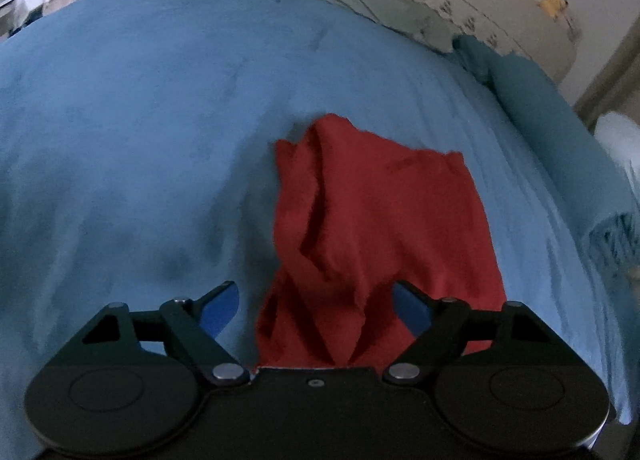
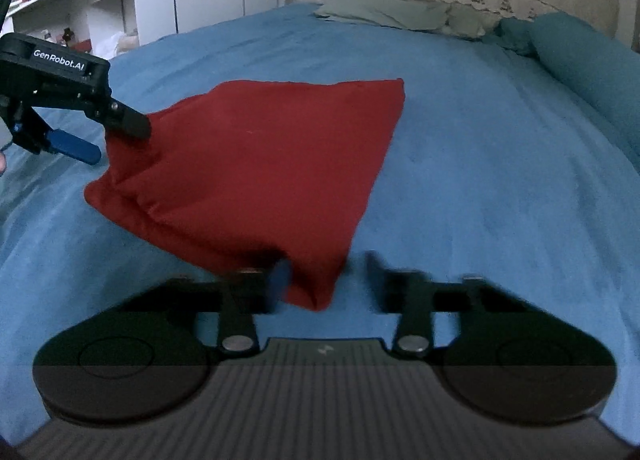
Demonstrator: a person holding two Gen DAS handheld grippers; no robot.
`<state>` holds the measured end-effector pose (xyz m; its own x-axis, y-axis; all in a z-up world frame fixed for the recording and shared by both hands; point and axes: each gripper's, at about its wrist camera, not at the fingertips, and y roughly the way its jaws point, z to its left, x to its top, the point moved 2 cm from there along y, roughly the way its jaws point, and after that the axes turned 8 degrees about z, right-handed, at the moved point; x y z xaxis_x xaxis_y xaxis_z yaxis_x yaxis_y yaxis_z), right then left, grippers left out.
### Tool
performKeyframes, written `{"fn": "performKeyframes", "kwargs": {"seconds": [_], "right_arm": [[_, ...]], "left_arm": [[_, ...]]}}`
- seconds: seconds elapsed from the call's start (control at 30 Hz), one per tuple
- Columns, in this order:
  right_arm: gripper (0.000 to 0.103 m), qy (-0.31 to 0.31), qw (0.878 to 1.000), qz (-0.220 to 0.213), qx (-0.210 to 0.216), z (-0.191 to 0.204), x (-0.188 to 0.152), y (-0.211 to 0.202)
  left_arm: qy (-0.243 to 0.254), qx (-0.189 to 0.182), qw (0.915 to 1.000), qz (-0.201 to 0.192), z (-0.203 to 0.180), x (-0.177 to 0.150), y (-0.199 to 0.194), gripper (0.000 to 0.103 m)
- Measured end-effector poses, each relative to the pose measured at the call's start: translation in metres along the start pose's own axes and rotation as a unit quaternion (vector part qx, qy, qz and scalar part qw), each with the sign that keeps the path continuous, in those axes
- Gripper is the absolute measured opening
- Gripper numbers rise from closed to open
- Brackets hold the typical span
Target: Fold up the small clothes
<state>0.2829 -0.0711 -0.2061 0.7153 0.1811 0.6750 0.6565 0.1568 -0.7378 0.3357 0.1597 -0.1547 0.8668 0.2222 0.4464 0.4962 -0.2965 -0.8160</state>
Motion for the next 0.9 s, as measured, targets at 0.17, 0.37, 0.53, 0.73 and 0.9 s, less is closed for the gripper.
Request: {"fn": "performKeyframes", "kwargs": {"seconds": [0.17, 0.37, 0.53, 0.73, 0.9], "right_arm": [[0.022, 0.061, 0.997, -0.054, 0.008, -0.02, 0.004, -0.022], [0.021, 0.111, 0.993, -0.02, 0.017, -0.036, -0.016, -0.006], [0.032, 0.123, 0.992, 0.004, 0.033, -0.041, -0.018, 0.002], [0.094, 0.133, 0.989, -0.022, 0.053, -0.057, -0.012, -0.028], [0.103, 0.153, 0.985, -0.013, 0.081, -0.078, 0.028, -0.025]], "left_arm": [[0.0, 0.005, 1.0, -0.003, 0.007, -0.002, -0.008, 0.086], [0.013, 0.037, 0.9989, 0.027, 0.008, -0.016, 0.012, 0.086], [0.031, 0.078, 0.9959, 0.033, 0.014, -0.024, 0.025, 0.086], [0.066, 0.084, 0.9935, 0.04, 0.005, -0.023, 0.004, 0.087], [0.069, 0.063, 0.9956, 0.006, 0.0, 0.022, 0.0, 0.103]]}}
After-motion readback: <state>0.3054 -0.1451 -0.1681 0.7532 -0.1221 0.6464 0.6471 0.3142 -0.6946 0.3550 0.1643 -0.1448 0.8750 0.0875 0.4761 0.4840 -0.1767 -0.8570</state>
